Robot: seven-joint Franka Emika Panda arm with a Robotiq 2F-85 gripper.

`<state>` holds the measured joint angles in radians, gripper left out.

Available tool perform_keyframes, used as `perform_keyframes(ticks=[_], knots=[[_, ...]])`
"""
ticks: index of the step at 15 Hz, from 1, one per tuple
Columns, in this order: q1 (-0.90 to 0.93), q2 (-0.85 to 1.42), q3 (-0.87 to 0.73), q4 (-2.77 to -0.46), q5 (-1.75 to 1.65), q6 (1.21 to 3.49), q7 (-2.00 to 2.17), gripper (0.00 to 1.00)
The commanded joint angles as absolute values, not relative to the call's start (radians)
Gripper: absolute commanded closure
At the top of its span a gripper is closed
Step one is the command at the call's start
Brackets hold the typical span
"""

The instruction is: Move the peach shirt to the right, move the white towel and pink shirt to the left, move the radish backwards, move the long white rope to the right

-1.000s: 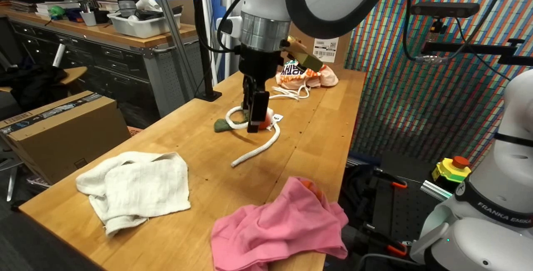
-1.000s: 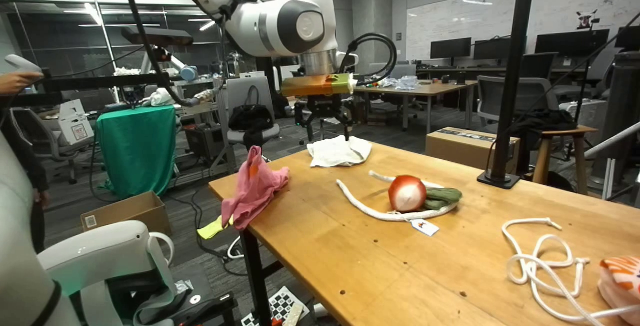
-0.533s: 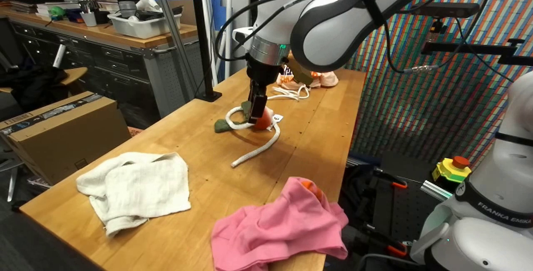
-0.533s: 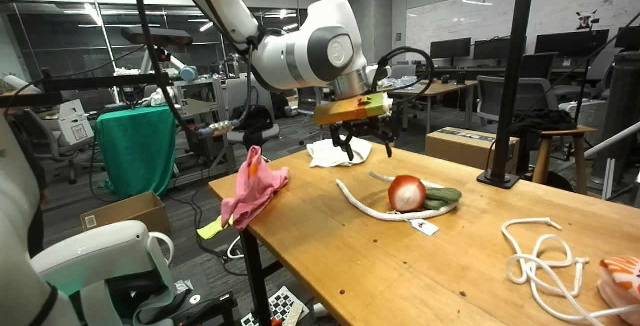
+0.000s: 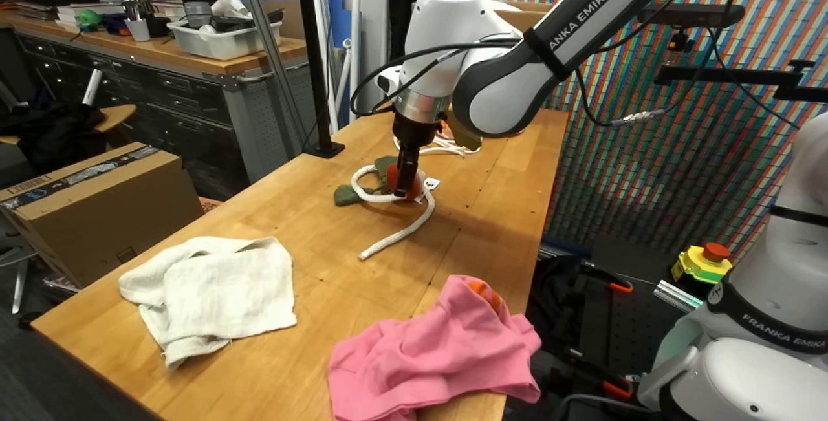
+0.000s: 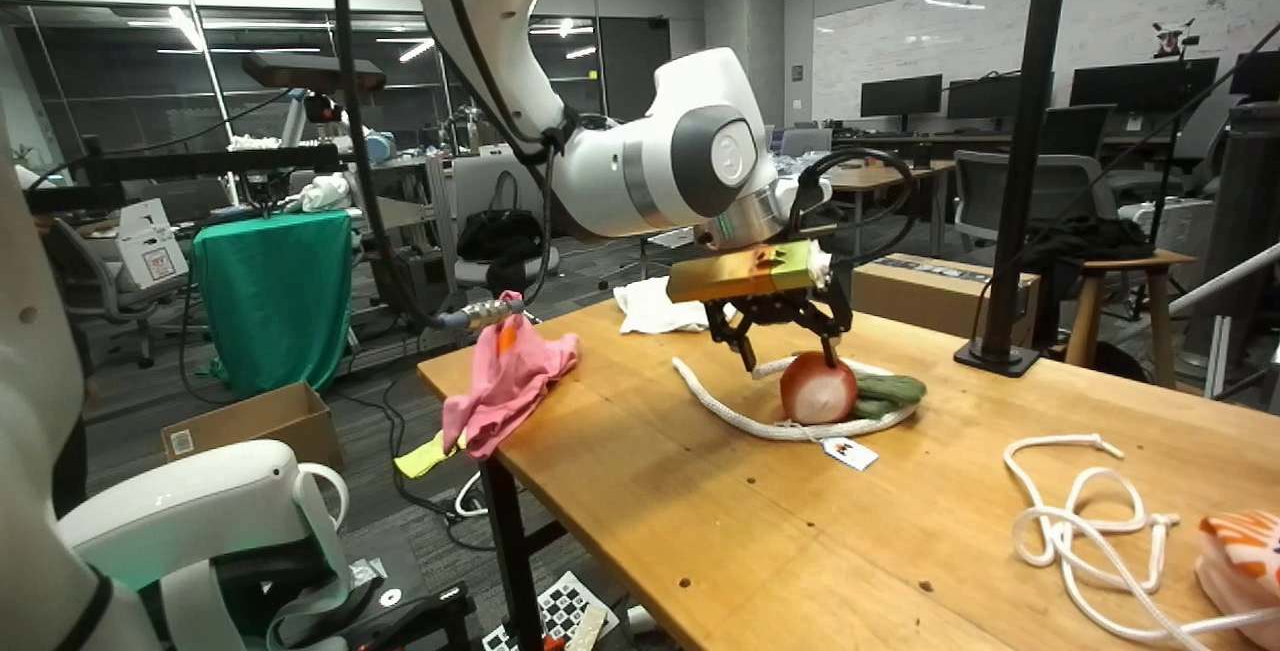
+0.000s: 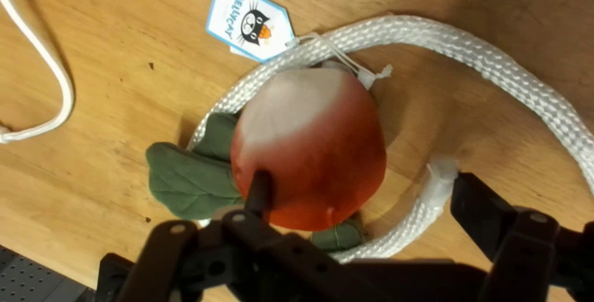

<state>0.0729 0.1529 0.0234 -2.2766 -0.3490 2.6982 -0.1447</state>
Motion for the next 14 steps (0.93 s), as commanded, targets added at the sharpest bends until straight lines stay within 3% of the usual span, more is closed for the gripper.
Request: perform_keyframes(ticks=[1, 14], knots=[[0.076, 0.184, 0.002, -2.246, -0.398, 2.713, -0.089, 0.0], [0.07, 0.209, -0.058, -2.22, -0.483, 2.727, 0.034, 0.0]])
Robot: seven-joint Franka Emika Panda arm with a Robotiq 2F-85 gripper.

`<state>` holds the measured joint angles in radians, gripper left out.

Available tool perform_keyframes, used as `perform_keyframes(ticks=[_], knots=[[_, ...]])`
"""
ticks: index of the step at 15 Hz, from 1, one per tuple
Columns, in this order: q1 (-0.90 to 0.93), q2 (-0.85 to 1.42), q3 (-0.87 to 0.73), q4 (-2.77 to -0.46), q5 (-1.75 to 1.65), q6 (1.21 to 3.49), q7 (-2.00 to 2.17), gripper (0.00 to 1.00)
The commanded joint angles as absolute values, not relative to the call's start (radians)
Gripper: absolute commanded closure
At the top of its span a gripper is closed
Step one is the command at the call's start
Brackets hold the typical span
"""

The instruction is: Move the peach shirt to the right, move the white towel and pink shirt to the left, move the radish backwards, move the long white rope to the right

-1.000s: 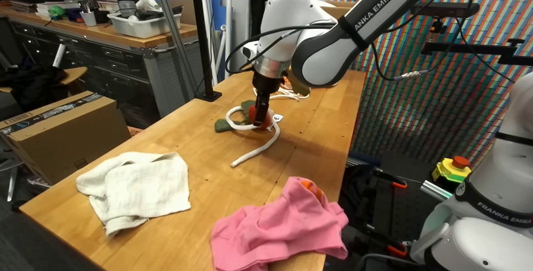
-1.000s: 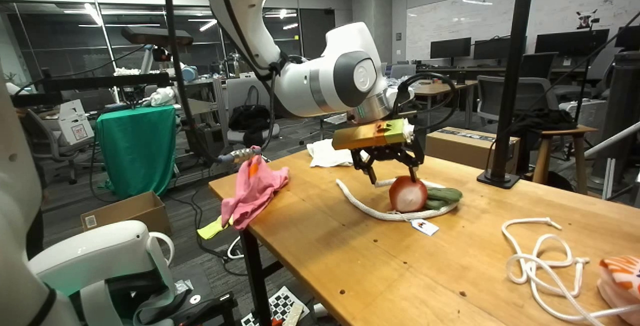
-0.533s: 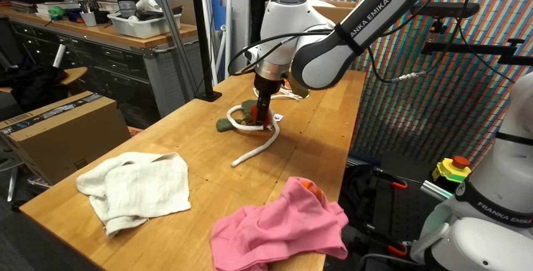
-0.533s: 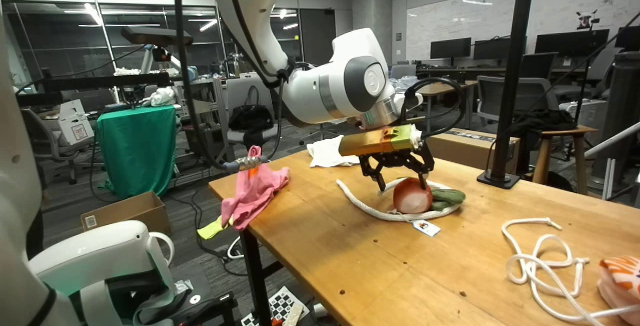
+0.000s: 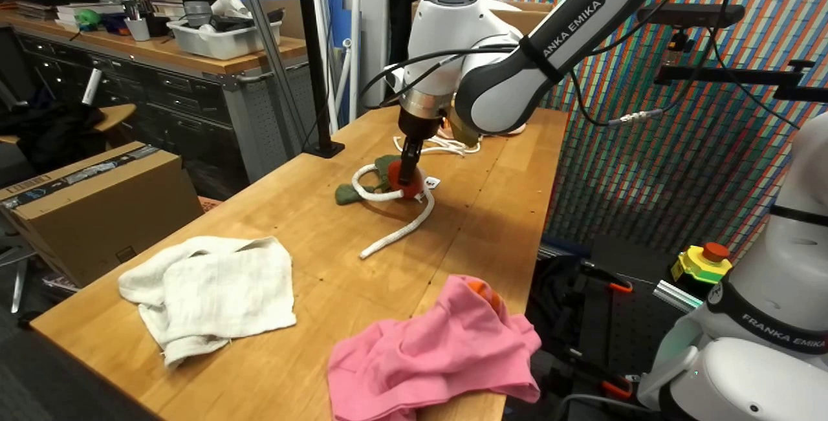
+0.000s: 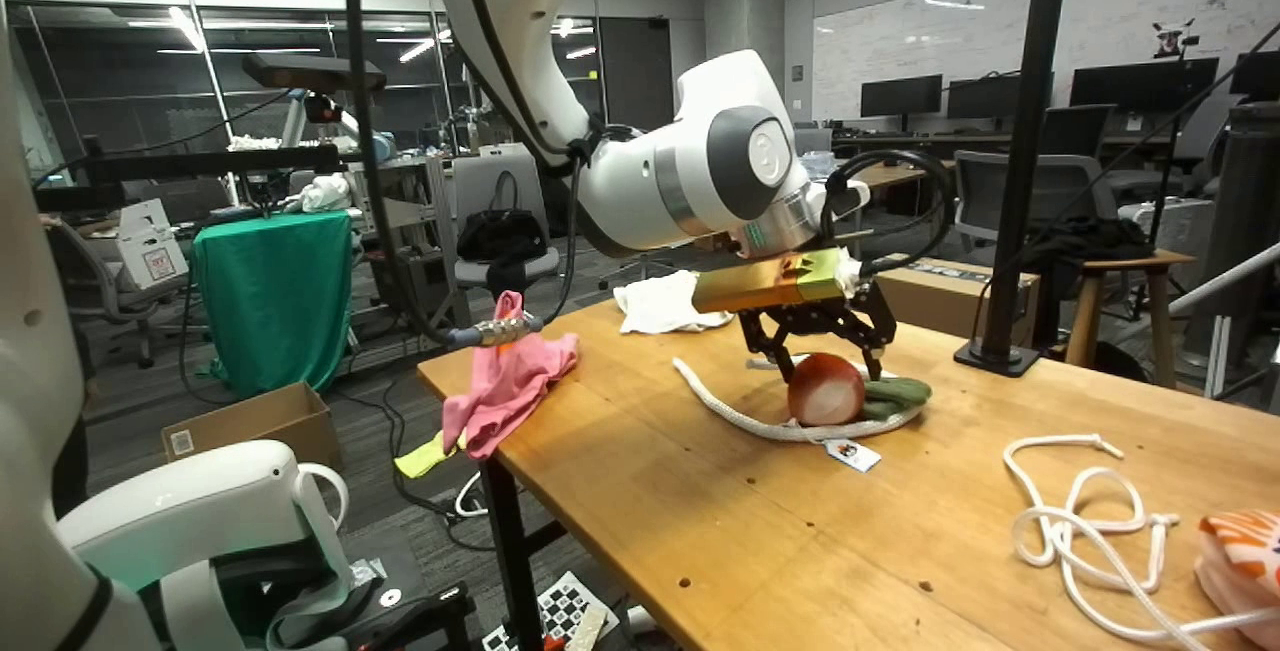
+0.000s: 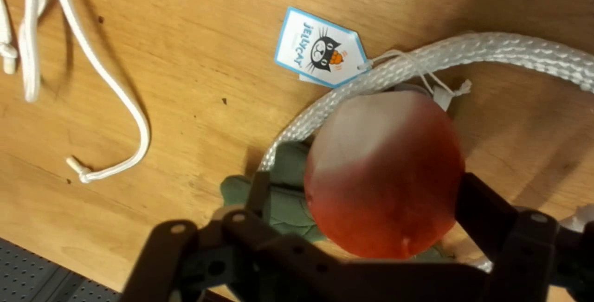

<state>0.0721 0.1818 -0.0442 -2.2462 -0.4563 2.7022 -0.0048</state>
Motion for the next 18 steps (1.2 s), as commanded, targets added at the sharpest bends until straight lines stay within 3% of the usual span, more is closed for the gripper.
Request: perform_keyframes(ticks=[1, 7, 8, 9, 17, 18], knots=[[0.071, 0.21, -0.06, -2.22, -0.482, 2.727, 0.036, 0.0], [0.073, 0.237, -0.076, -2.211, -0.485, 2.767, 0.06, 0.0], [0.074, 0.242, -0.078, -2.208, -0.483, 2.774, 0.062, 0.25], [0.073, 0.245, -0.08, -2.206, -0.481, 2.777, 0.061, 0.28], [0.071, 0.228, -0.092, -2.199, -0.467, 2.756, 0.055, 0.88], [0.068, 0.218, -0.091, -2.201, -0.461, 2.749, 0.049, 0.9]])
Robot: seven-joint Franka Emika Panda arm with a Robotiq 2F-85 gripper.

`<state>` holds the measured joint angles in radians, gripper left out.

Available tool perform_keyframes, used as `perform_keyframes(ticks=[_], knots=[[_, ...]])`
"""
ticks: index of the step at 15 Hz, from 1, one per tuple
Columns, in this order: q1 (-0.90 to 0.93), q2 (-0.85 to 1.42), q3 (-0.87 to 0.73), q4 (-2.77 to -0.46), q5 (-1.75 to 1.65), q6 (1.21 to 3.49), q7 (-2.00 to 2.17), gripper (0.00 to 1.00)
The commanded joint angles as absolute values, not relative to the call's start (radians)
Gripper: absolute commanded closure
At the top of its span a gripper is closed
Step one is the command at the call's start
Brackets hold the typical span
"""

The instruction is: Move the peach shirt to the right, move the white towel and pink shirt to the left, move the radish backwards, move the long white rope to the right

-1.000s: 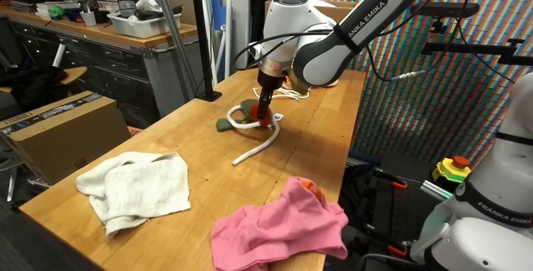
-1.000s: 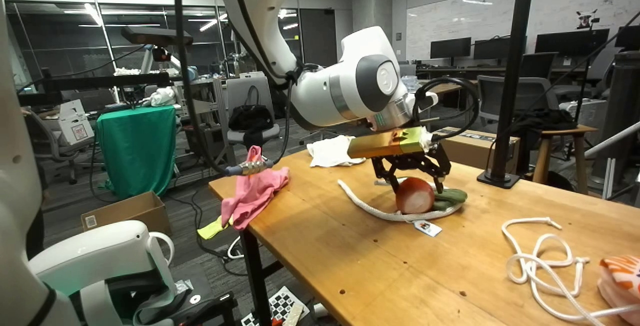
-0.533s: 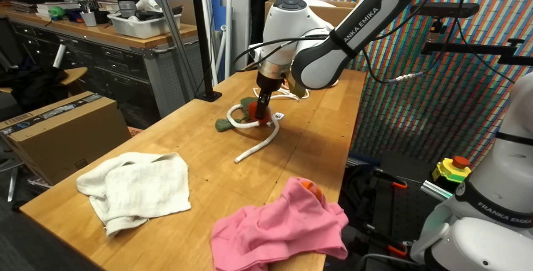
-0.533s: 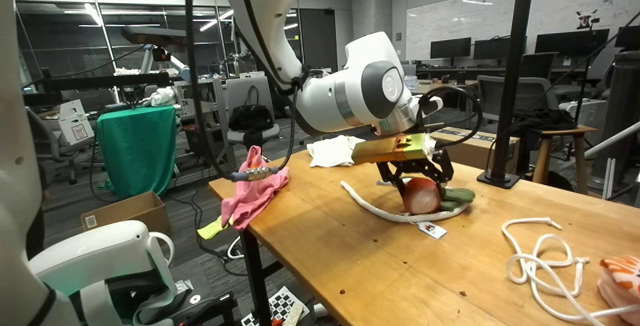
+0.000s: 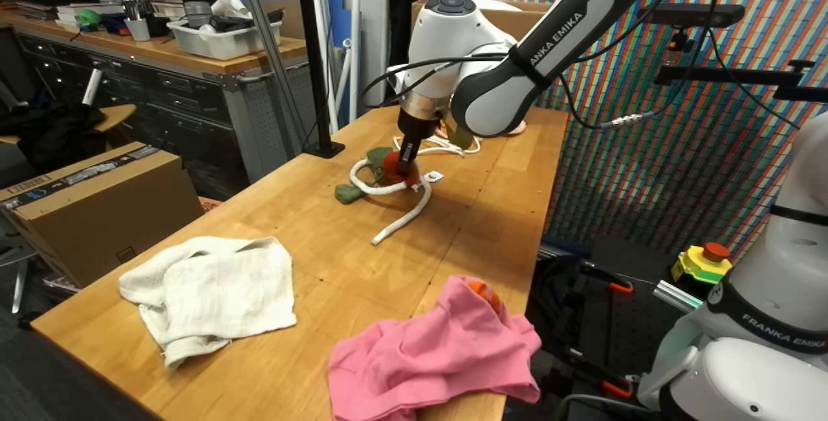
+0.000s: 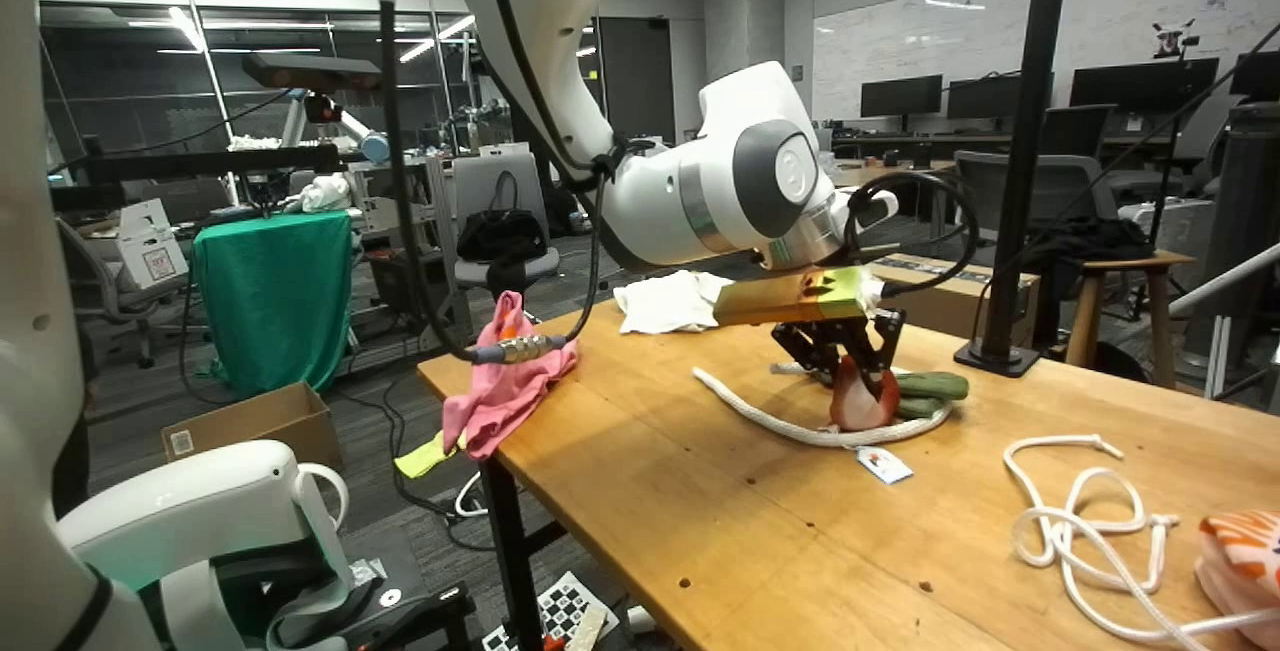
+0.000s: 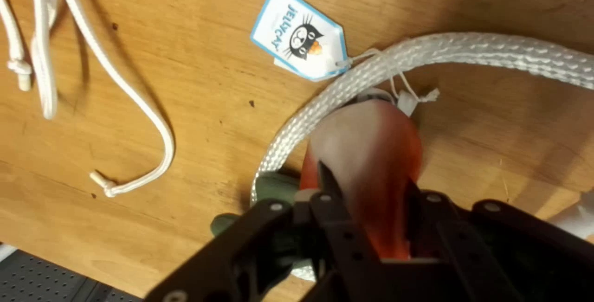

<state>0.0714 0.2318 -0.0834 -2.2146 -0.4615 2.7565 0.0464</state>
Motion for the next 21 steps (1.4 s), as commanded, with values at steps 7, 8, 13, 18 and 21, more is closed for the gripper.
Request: perform_keyframes(ticks=[7, 8, 13, 18, 21], knots=[[0.019, 0.061, -0.024, -2.224, -0.251, 2.471, -0.177, 0.9], [0.019, 0.033, -0.024, -2.217, -0.238, 2.42, -0.194, 0.91], [0.015, -0.078, -0.03, -2.189, -0.248, 2.297, -0.192, 0.9], [0.01, -0.152, -0.032, -2.162, -0.241, 2.28, -0.179, 0.9], [0.006, -0.155, -0.028, -2.148, -0.252, 2.309, -0.141, 0.9]])
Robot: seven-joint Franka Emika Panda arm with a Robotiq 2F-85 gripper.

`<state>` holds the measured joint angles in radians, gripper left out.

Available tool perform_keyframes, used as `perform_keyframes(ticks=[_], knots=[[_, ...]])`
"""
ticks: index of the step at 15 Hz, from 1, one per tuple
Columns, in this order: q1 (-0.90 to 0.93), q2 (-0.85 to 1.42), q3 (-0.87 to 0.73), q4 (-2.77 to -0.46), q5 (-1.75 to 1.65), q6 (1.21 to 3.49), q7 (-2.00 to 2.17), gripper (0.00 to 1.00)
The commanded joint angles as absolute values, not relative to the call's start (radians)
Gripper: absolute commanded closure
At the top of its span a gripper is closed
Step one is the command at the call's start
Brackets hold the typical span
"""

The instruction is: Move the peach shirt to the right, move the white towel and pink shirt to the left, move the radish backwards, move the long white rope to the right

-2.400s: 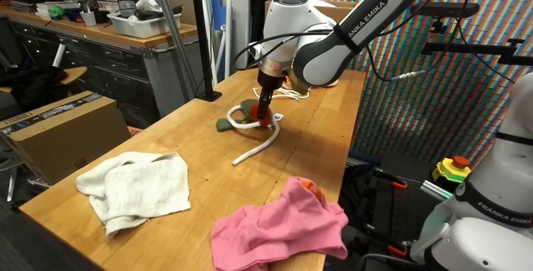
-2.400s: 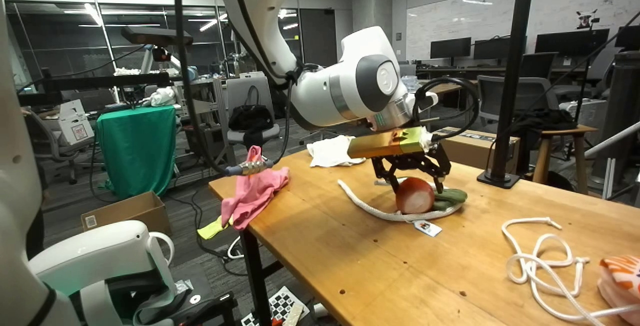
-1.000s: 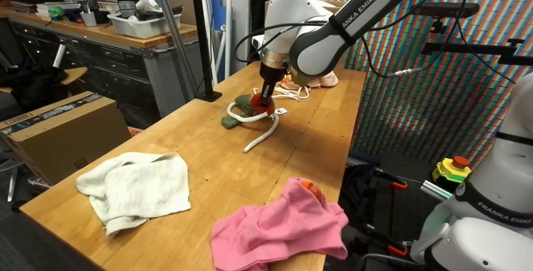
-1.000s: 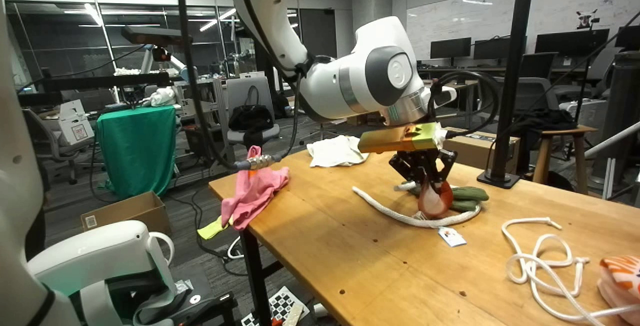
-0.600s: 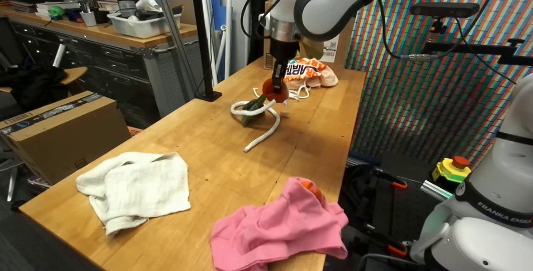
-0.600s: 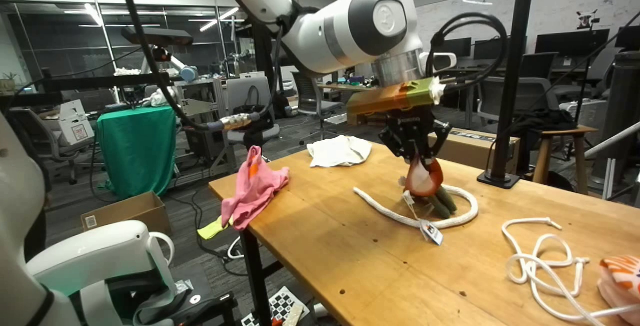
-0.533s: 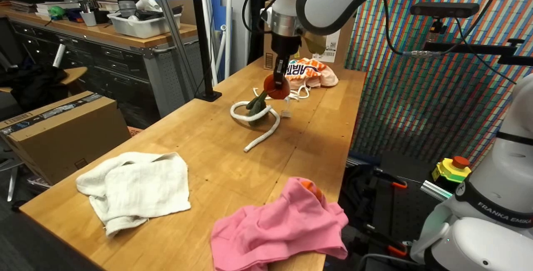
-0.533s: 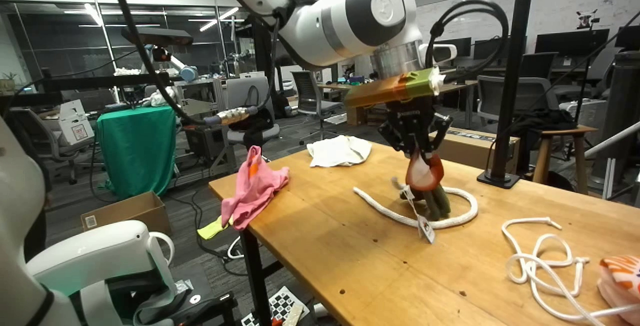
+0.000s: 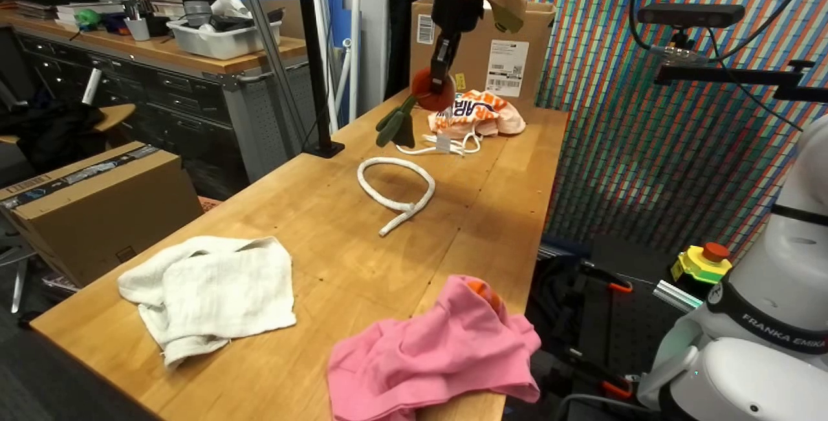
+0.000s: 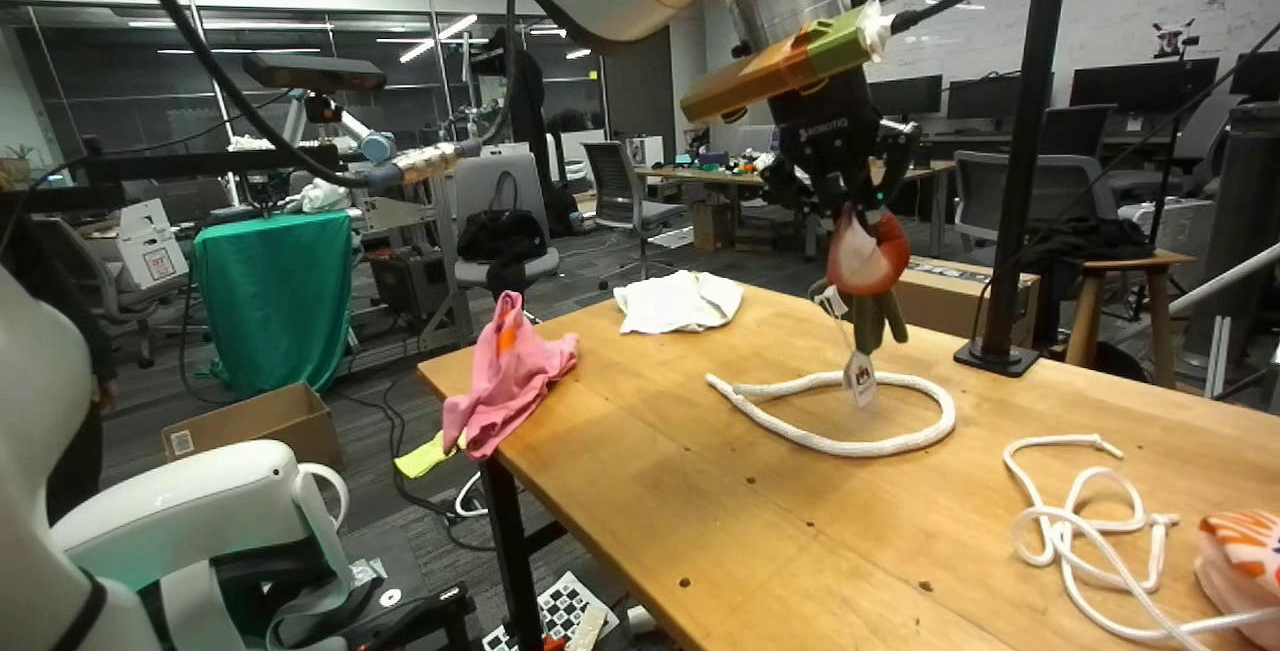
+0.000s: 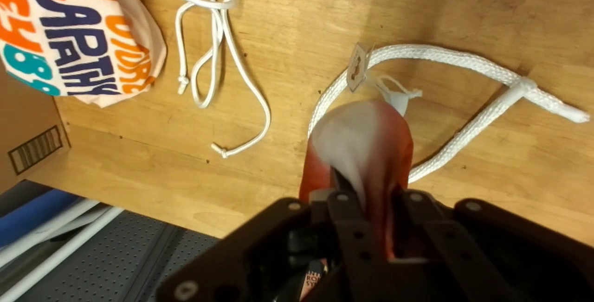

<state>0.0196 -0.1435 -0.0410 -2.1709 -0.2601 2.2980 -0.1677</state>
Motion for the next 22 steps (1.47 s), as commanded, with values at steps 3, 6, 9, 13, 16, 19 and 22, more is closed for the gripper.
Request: perform_keyframes(ticks=[3, 6, 9, 13, 16, 19, 22], knots=[[0.01, -0.135, -0.019, -2.113, -0.249, 2.305, -0.096, 0.9], [0.018, -0.115, -0.004, -2.082, -0.239, 2.296, -0.064, 0.9], [0.032, -0.086, 0.022, -2.037, -0.232, 2.287, -0.061, 0.9], [0.063, -0.027, 0.065, -1.978, -0.221, 2.307, -0.073, 0.9], [0.09, 0.024, 0.095, -1.939, -0.226, 2.317, -0.07, 0.9], [0.12, 0.087, 0.124, -1.906, -0.25, 2.338, -0.045, 0.9], [0.148, 0.168, 0.131, -1.869, -0.308, 2.41, 0.024, 0.9]])
